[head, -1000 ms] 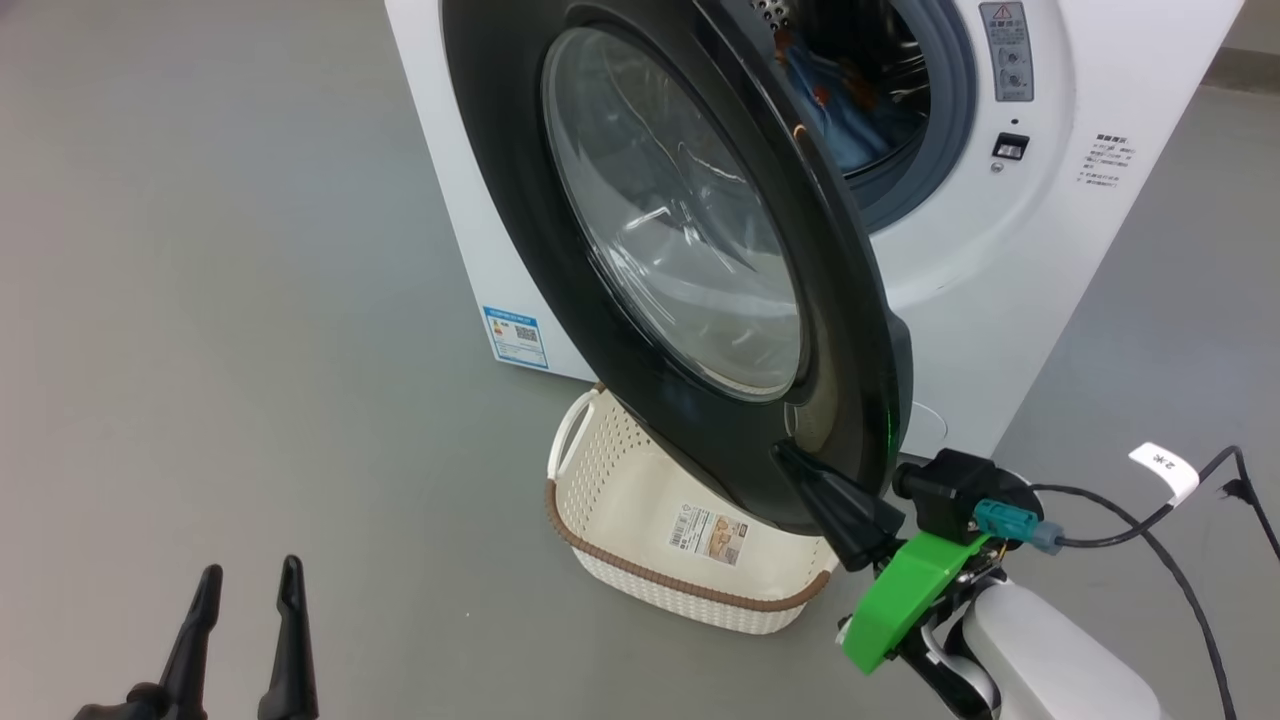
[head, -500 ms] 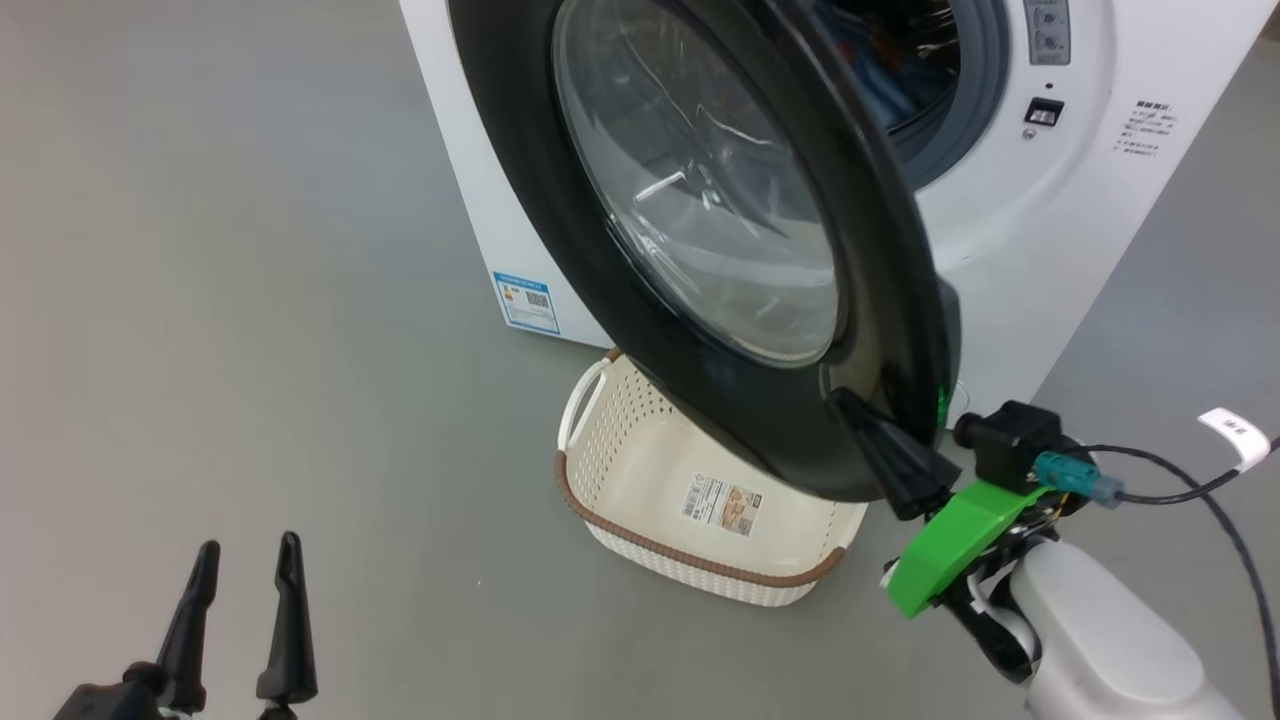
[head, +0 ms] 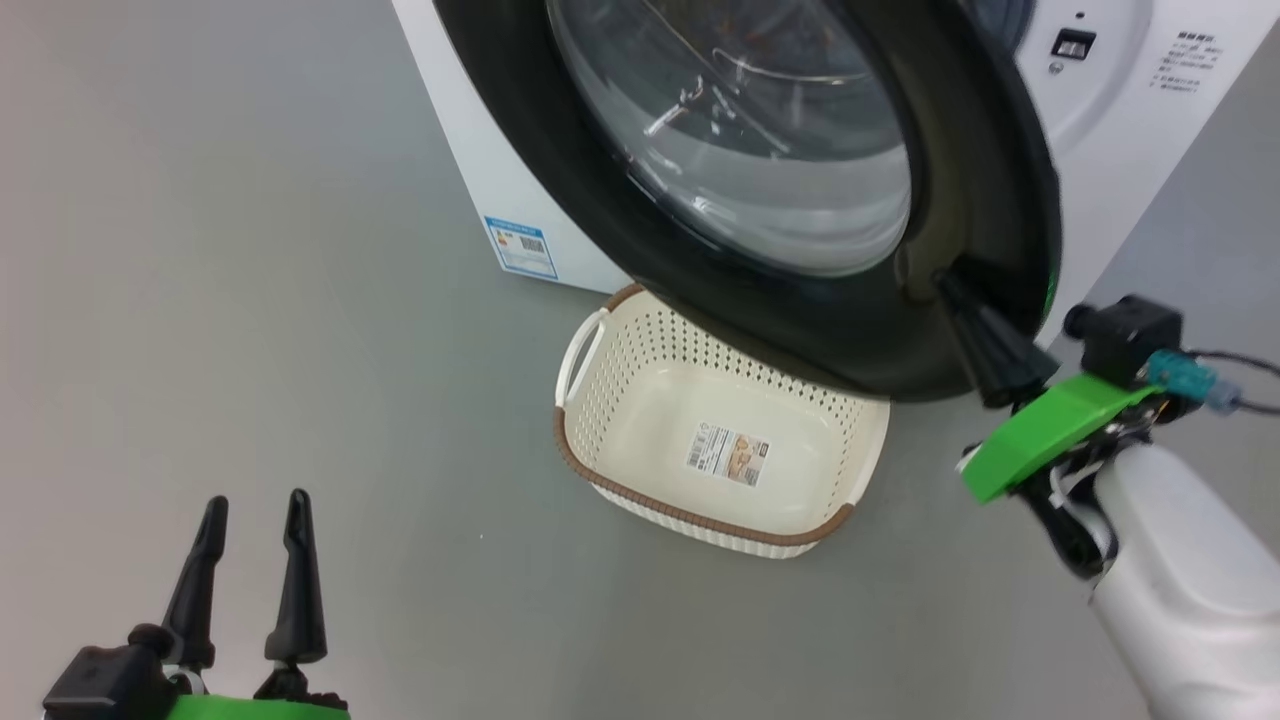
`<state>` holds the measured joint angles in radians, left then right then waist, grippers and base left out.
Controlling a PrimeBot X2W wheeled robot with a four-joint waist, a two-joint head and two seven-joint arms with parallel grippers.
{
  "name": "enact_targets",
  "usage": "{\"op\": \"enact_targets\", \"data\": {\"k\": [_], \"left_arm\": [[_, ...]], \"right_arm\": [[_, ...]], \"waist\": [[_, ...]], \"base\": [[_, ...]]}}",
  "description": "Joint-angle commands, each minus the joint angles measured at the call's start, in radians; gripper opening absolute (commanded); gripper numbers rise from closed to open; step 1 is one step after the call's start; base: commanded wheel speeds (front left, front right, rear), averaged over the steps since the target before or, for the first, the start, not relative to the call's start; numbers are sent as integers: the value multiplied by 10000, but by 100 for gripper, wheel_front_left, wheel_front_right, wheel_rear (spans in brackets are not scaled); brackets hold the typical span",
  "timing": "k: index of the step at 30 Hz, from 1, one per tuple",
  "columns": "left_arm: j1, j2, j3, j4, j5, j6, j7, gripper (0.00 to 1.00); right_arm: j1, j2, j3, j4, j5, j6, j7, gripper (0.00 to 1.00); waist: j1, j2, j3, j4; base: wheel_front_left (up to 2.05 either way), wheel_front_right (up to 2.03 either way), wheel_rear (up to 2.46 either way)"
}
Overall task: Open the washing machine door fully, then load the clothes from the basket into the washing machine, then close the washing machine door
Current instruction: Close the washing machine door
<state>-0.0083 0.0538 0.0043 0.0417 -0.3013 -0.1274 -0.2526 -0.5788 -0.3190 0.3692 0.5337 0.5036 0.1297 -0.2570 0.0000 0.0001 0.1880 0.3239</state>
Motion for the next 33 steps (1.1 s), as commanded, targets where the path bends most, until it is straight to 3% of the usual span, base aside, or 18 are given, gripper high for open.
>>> {"op": "enact_targets", "data": {"k": [1, 11, 33], "left_arm": [[-356, 110, 304, -274, -54, -33, -91, 100], [-729, 76, 148, -347, -117, -33, -91, 100], [-1508, -11, -136, -490, -294, -33, -92, 100]], "right_arm": [[-358, -170, -106, -150, -45, 10, -48, 0], [-1486, -659, -684, 217, -20, 10, -48, 0], [-4810, -1679, -507, 1531, 275, 10, -48, 0]], "waist": [[0, -1, 269, 2], [0, -1, 1027, 77], [0, -1, 2481, 292]], "base": [[0, 0, 0], [0, 0, 0], [0, 0, 0]]}}
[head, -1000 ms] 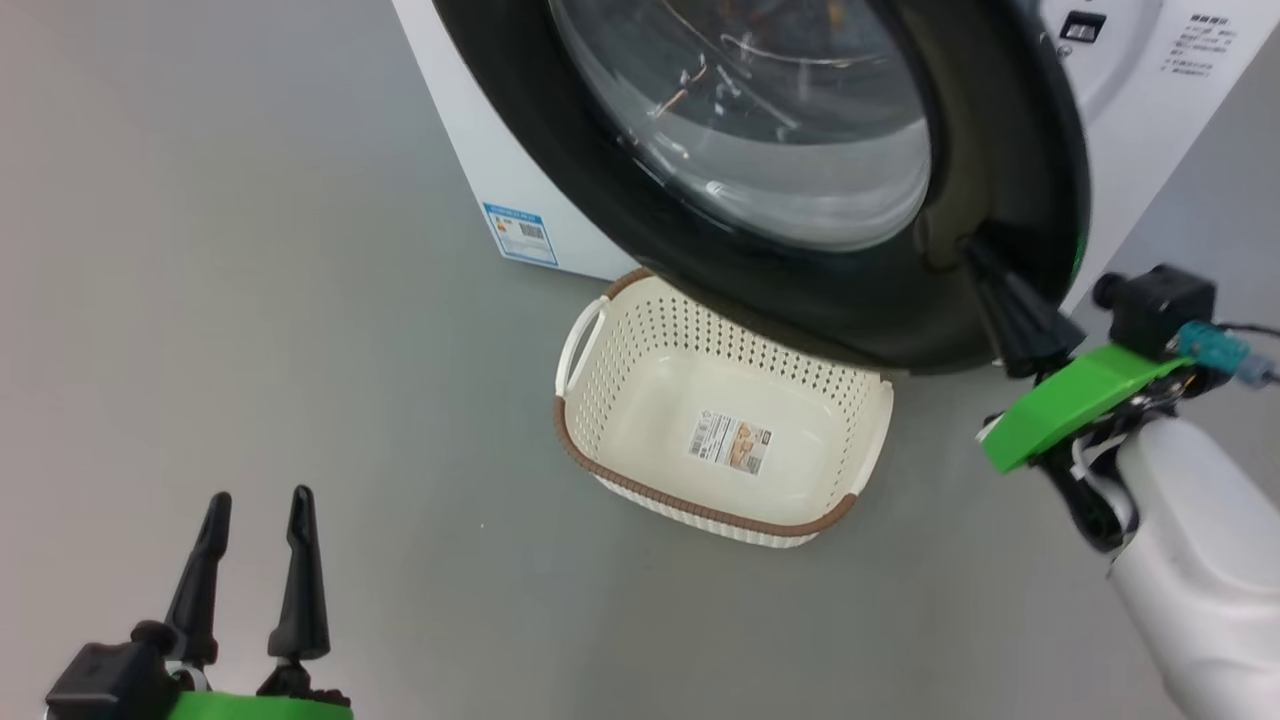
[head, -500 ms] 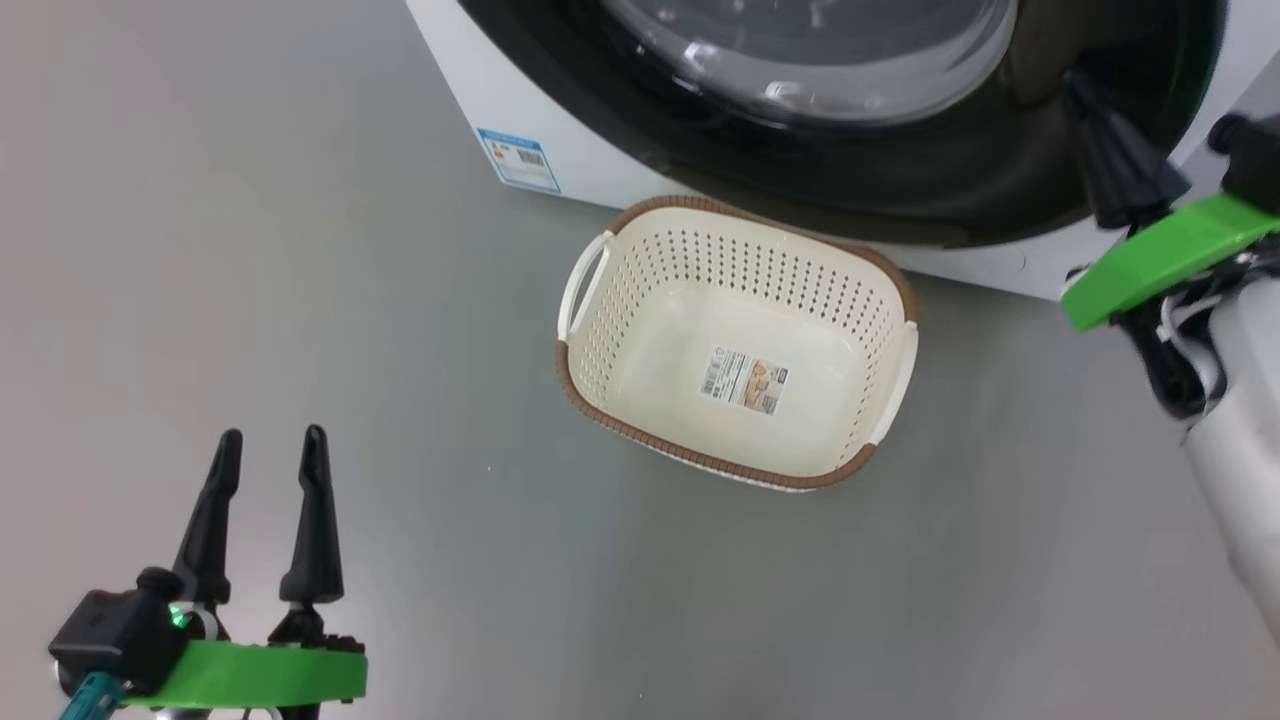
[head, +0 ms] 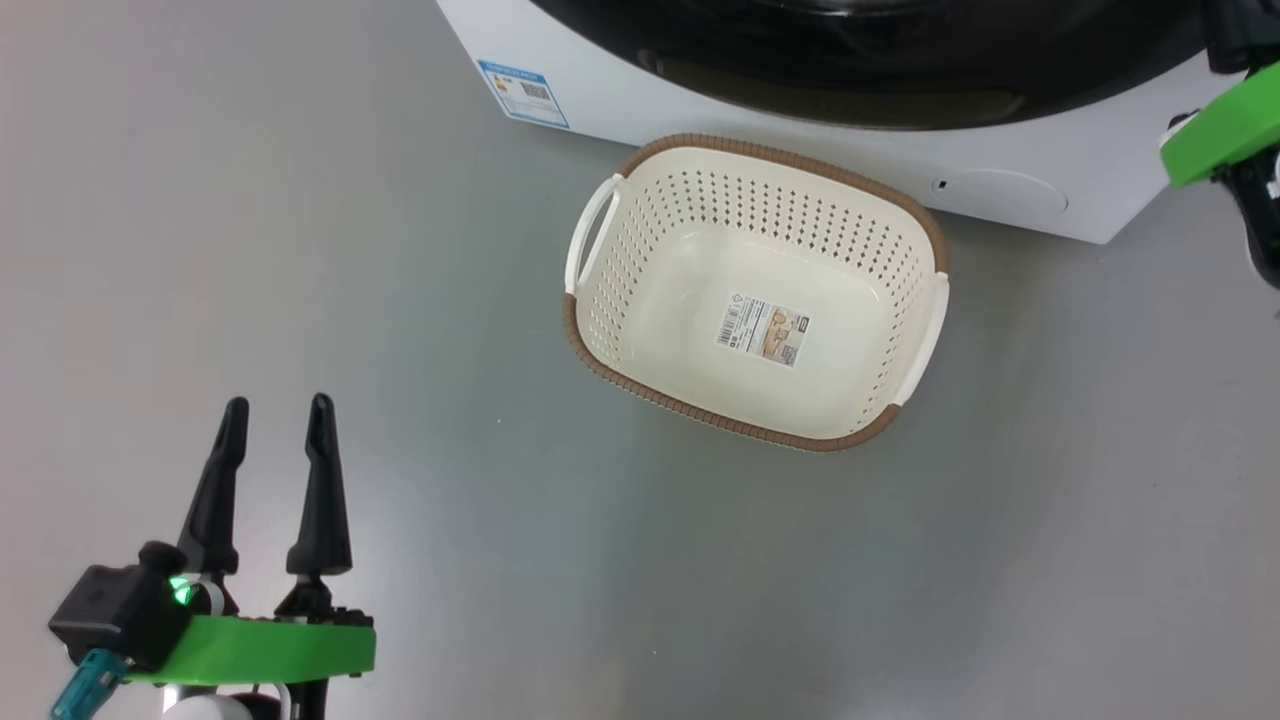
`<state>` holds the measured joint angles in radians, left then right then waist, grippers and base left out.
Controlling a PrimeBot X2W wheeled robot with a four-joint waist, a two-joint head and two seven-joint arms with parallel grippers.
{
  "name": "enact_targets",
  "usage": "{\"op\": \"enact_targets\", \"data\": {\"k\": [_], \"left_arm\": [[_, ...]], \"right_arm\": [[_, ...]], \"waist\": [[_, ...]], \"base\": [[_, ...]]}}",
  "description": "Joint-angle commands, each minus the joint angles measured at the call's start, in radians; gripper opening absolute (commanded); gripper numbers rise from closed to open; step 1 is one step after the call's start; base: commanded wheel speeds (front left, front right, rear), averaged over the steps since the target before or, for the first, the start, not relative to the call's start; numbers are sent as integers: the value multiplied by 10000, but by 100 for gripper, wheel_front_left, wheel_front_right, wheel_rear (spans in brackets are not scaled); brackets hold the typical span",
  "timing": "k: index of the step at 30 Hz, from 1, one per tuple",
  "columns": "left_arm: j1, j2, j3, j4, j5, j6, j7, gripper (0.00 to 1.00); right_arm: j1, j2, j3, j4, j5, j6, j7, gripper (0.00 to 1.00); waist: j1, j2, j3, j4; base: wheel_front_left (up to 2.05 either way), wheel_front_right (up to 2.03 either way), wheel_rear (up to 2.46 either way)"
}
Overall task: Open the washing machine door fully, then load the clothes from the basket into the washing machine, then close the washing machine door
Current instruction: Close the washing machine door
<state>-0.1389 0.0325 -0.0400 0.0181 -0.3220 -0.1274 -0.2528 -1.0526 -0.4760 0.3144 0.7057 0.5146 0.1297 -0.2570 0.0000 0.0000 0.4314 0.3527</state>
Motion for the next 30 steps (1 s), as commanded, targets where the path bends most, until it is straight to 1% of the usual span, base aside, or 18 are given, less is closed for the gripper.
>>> {"op": "enact_targets", "data": {"k": [1, 5, 10, 27, 29, 30], "left_arm": [[-233, 200, 292, -247, -94, -33, -90, 100], [-341, 194, 210, -235, -92, -33, -90, 100], [-403, 187, 131, -205, -95, -33, -90, 100], [-251, 181, 127, -30, -20, -33, -90, 100], [-216, 183, 149, -25, -4, -33, -90, 100], [-200, 189, 153, -23, 3, -33, -90, 100]], "right_arm": [[-198, -129, 69, -116, 184, 10, -48, 0], [-719, -198, -55, 320, 142, 10, -48, 0], [-1072, -68, -151, 726, -40, 10, -48, 0], [-463, 297, -166, 778, -225, 10, -48, 0], [-316, 355, -160, 755, -239, 10, -48, 34], [-238, 389, -163, 740, -252, 10, -48, 40]], "waist": [[0, 0, 77, 4], [0, 0, 168, -22], [0, 0, 132, -42], [0, 0, -441, -211], [0, 0, -548, -267], [0, 0, -610, -297]], "base": [[0, 0, 0], [0, 0, 0], [0, 0, 0], [0, 0, 0], [0, 0, 0], [0, 0, 0]]}}
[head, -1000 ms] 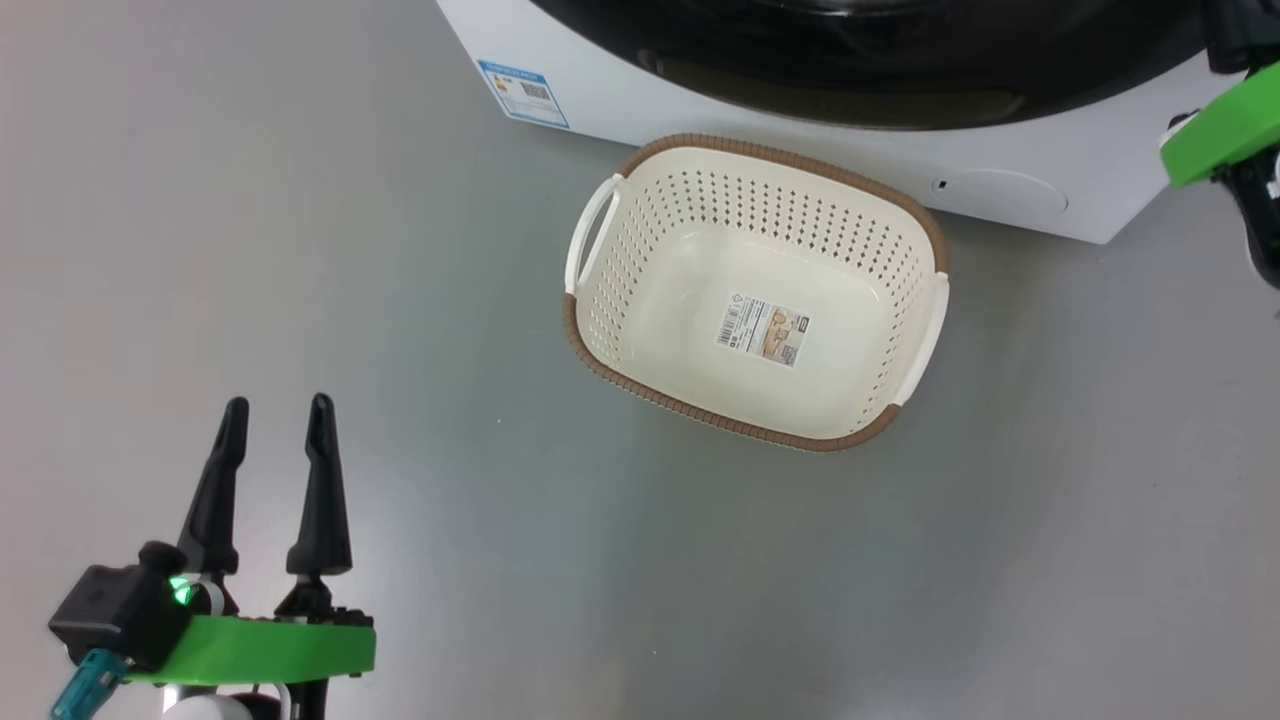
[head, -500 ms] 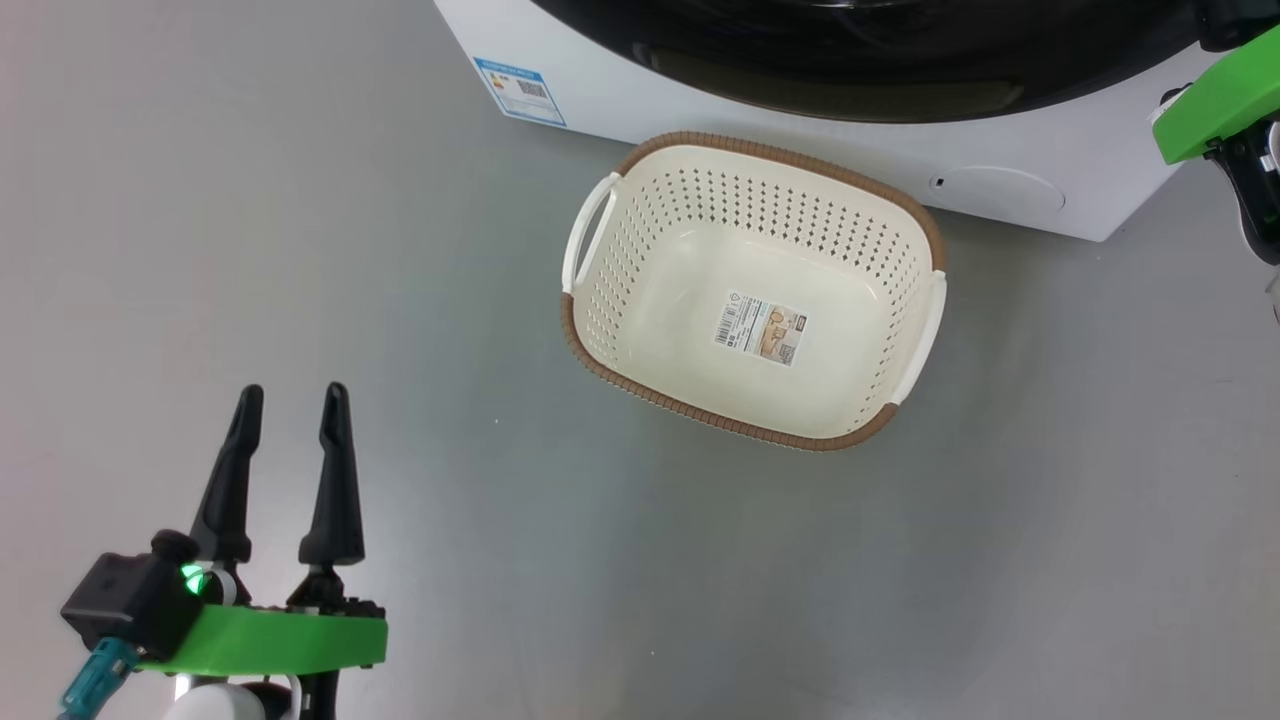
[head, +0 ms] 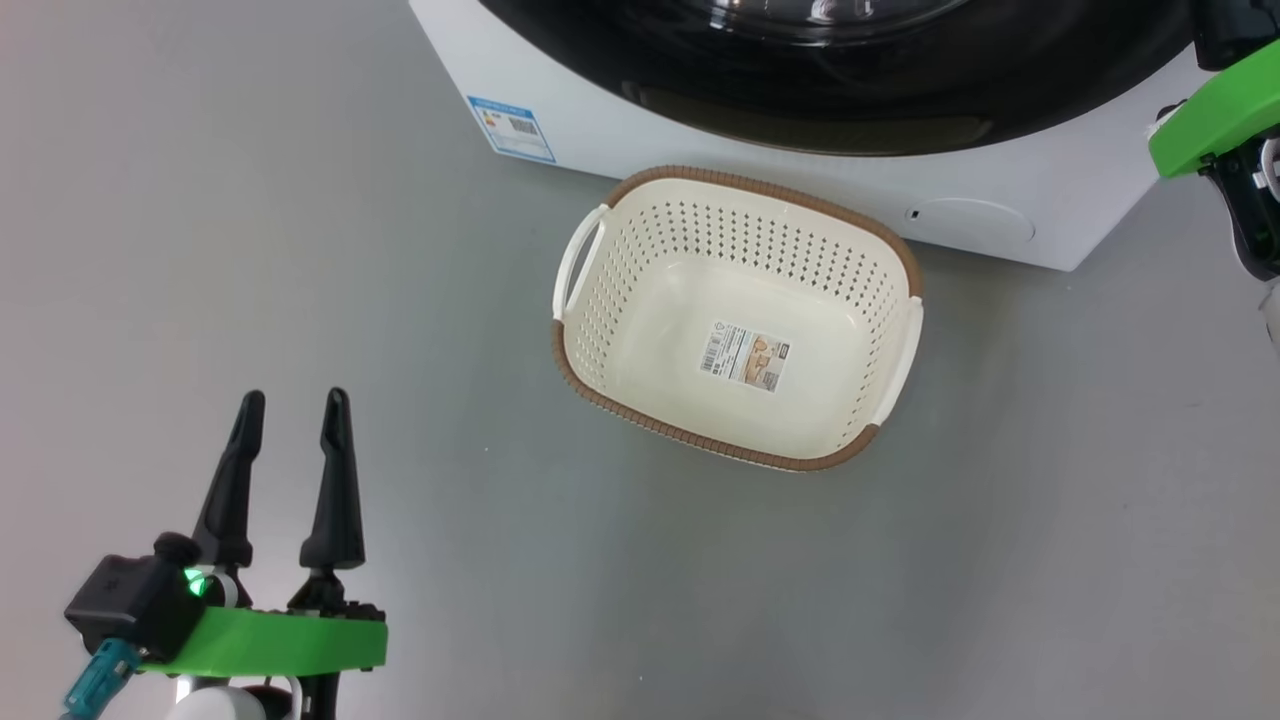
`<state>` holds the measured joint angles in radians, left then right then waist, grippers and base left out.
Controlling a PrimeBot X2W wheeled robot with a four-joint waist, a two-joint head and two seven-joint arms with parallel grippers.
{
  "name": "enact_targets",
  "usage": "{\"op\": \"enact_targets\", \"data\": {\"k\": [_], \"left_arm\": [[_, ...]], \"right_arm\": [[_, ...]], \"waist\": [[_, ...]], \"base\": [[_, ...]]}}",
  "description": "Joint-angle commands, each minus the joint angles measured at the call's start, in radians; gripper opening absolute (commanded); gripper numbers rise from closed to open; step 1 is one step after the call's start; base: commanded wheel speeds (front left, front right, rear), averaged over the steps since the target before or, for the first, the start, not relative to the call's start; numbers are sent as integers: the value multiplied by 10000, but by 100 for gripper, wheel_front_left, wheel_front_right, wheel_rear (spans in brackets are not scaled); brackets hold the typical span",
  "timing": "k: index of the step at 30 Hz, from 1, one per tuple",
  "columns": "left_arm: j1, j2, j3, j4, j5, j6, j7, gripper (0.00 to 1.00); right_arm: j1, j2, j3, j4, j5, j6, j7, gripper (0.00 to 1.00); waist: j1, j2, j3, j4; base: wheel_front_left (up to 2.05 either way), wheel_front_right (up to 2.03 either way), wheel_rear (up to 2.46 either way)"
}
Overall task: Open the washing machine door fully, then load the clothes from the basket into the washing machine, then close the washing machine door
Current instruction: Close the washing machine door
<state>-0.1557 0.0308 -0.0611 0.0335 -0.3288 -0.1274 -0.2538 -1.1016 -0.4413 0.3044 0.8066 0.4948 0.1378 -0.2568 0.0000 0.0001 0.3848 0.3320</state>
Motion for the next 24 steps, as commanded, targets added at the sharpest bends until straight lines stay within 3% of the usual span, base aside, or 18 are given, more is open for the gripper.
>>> {"op": "enact_targets", "data": {"k": [1, 2, 3, 4, 5, 24], "left_arm": [[-13, 216, 369, -166, 74, -33, -80, 100], [7, 229, 376, -153, 74, -33, -80, 100], [7, 229, 376, -153, 74, -33, -80, 100], [26, 241, 379, -145, 72, -33, -80, 100], [48, 251, 383, -135, 73, -33, -80, 100], [353, 528, 593, -101, 171, -33, -80, 100]], "right_arm": [[322, 71, -60, -272, -61, -71, -49, 43], [385, 101, -52, -275, -59, -71, -49, 51], [385, 101, -52, -275, -59, -71, -49, 51], [458, 134, -46, -291, -57, -71, -49, 93], [535, 169, -48, -317, -59, -71, -49, 100], [2256, 838, -21, -1524, 128, -71, -49, 100]], "waist": [[0, -1, -209, -120], [0, -1, -270, -155], [0, -1, -270, -155], [0, -1, -335, -194], [0, -1, -398, -232], [0, -1, -1327, -1267]], "base": [[0, 0, 0], [0, 0, 0], [0, 0, 0], [0, 0, 0], [0, 0, 0], [0, 0, 0]]}}
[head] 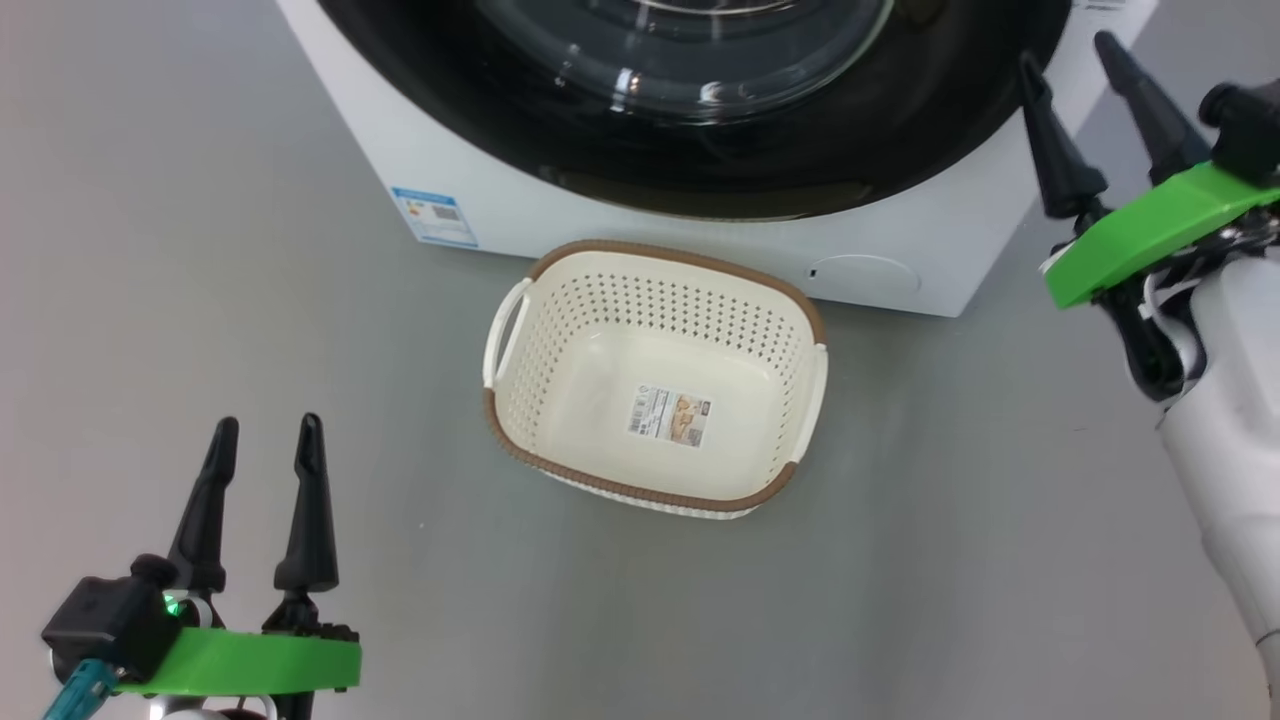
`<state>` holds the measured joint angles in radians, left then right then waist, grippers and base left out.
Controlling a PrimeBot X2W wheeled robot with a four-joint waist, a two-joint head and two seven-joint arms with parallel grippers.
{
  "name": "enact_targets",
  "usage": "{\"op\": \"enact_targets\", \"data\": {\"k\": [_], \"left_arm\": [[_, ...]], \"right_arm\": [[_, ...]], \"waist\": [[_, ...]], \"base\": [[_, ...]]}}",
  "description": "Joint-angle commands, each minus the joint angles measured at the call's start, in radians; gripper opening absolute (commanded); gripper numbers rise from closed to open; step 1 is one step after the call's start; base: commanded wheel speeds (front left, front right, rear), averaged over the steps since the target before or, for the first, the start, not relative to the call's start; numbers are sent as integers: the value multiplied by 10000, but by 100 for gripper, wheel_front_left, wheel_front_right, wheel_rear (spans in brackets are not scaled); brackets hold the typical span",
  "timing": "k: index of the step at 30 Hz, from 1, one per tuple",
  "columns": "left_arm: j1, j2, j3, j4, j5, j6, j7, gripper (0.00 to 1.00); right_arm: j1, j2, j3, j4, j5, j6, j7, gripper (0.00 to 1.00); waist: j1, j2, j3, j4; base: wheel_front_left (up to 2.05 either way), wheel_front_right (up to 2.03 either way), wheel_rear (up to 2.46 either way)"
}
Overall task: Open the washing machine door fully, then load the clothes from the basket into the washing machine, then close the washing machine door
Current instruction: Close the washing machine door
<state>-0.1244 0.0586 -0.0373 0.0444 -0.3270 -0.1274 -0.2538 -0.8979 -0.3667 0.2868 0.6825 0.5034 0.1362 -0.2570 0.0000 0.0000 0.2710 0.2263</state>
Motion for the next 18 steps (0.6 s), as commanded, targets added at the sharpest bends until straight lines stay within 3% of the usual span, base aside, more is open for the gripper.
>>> {"op": "enact_targets", "data": {"k": [1, 18], "left_arm": [[59, 258, 368, -210, 159, -33, -80, 100], [582, 392, 704, -178, 290, -33, -80, 100]], "right_arm": [[330, 128, 188, -395, 47, -55, -48, 100], [2655, 653, 6, -2080, 49, -55, -48, 100]], "waist": [[0, 0, -247, -288], [0, 0, -1411, -1713]], "base": [[0, 0, 0], [0, 0, 0]]}}
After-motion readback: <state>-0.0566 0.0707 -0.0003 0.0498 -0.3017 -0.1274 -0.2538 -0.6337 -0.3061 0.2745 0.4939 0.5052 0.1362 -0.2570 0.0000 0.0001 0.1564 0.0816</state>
